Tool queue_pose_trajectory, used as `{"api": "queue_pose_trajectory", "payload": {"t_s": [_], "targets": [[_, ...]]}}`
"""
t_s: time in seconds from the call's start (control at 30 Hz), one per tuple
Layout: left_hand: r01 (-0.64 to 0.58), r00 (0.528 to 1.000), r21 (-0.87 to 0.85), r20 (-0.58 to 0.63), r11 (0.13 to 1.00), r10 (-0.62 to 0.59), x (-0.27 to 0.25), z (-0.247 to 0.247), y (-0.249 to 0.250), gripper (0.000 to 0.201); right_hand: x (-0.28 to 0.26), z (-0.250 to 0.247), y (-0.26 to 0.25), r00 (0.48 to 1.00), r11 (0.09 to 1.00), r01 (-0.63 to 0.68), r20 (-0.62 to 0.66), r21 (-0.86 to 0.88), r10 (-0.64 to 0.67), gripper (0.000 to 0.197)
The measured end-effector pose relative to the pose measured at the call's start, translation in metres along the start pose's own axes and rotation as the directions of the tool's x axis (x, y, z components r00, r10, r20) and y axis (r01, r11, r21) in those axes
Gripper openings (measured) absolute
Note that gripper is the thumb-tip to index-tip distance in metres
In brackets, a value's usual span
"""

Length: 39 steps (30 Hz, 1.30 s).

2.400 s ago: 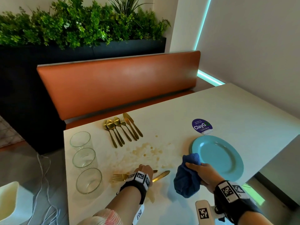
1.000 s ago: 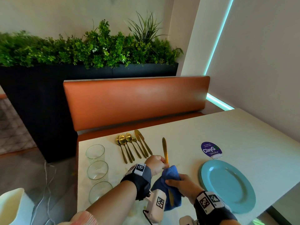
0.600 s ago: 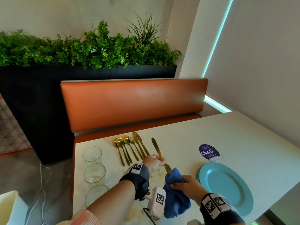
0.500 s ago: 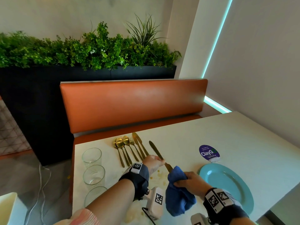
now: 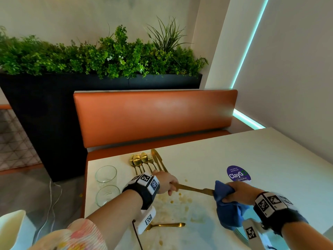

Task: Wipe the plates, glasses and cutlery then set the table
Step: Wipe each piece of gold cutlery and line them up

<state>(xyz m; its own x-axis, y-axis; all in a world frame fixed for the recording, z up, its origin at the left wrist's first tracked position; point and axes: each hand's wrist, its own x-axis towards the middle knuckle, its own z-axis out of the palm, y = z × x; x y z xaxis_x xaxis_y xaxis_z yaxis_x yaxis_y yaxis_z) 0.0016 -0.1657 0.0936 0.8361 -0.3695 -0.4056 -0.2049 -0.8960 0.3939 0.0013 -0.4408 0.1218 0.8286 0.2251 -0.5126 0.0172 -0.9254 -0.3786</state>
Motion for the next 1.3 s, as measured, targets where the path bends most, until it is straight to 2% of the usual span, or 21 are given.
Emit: {"api": "queue_pose_trajectory", "payload": {"t_s": [0.07, 0.13, 0.23, 0.33, 0.4, 0.5, 0.57, 0.63, 0.73, 0.83, 0.93, 1.0, 1.07, 1.2, 1.3], "targets": [[0.020, 0.999, -0.093, 0.031, 0.995, -0.018, -0.001, -0.001, 0.002, 0.026, 0.004, -0.007, 0.009, 0.997, 1.000, -0.016, -0.080, 0.011, 0.017, 0.013], [0.036, 0.999, -0.184, 0.033, 0.982, -0.030, -0.002, -0.002, 0.002, 0.026, 0.008, -0.010, 0.016, 0.973, 0.992, -0.038, -0.224, 0.118, 0.064, 0.008], [0.080, 0.997, -0.312, 0.016, 0.947, -0.079, -0.002, 0.001, 0.001, 0.027, 0.014, -0.008, 0.018, 0.878, 0.933, -0.070, -0.423, 0.354, 0.226, 0.016], [0.102, 0.994, -0.414, 0.014, 0.904, -0.106, -0.003, 0.008, 0.000, 0.027, 0.025, 0.002, 0.022, 0.790, 0.812, -0.056, -0.471, 0.581, 0.392, 0.031], [0.115, 0.993, -0.417, 0.048, 0.902, -0.105, -0.004, 0.013, -0.002, 0.027, 0.030, 0.007, 0.022, 0.770, 0.762, -0.038, -0.467, 0.646, 0.434, 0.033], [0.151, 0.987, -0.333, 0.100, 0.931, -0.124, -0.011, 0.012, -0.009, 0.028, 0.027, 0.004, 0.024, 0.750, 0.725, -0.007, -0.476, 0.689, 0.460, 0.030], [0.184, 0.982, -0.314, 0.087, 0.931, -0.165, -0.017, 0.007, -0.018, 0.029, 0.024, 0.001, 0.030, 0.764, 0.702, 0.006, -0.456, 0.712, 0.456, 0.024], [0.208, 0.976, -0.399, 0.020, 0.893, -0.219, -0.019, 0.004, -0.025, 0.029, 0.022, 0.005, 0.029, 0.810, 0.654, 0.014, -0.392, 0.757, 0.437, 0.027], [0.202, 0.955, -0.596, -0.056, 0.777, -0.291, -0.015, 0.003, -0.019, 0.029, 0.019, 0.021, 0.004, 0.896, 0.486, 0.078, -0.274, 0.871, 0.349, 0.030], [0.168, 0.959, -0.719, -0.039, 0.674, -0.281, -0.012, 0.007, 0.003, 0.029, 0.023, 0.037, -0.034, 0.949, 0.434, 0.046, -0.175, 0.900, 0.262, 0.034], [0.117, 0.981, -0.764, -0.011, 0.634, -0.194, -0.007, 0.023, 0.024, 0.025, 0.030, 0.045, -0.067, 0.972, 0.443, 0.039, -0.138, 0.896, 0.192, 0.047], [0.096, 0.985, -0.789, -0.013, 0.607, -0.172, -0.006, 0.034, 0.033, 0.018, 0.035, 0.045, -0.078, 0.974, 0.403, 0.068, -0.148, 0.913, 0.170, 0.038], [0.083, 0.982, -0.820, -0.029, 0.567, -0.185, -0.004, 0.040, 0.038, 0.022, 0.036, 0.041, -0.084, 0.980, 0.370, 0.104, -0.159, 0.923, 0.119, 0.022], [0.068, 0.980, -0.826, -0.048, 0.559, -0.191, -0.007, 0.041, 0.040, 0.025, 0.039, 0.042, -0.089, 0.993, 0.486, 0.090, -0.116, 0.869, 0.023, 0.025], [0.100, 0.984, -0.848, 0.007, 0.521, -0.178, -0.008, 0.042, 0.042, 0.027, 0.044, 0.047, -0.088, 0.985, 0.586, 0.084, -0.155, 0.806, 0.072, 0.035]]}}
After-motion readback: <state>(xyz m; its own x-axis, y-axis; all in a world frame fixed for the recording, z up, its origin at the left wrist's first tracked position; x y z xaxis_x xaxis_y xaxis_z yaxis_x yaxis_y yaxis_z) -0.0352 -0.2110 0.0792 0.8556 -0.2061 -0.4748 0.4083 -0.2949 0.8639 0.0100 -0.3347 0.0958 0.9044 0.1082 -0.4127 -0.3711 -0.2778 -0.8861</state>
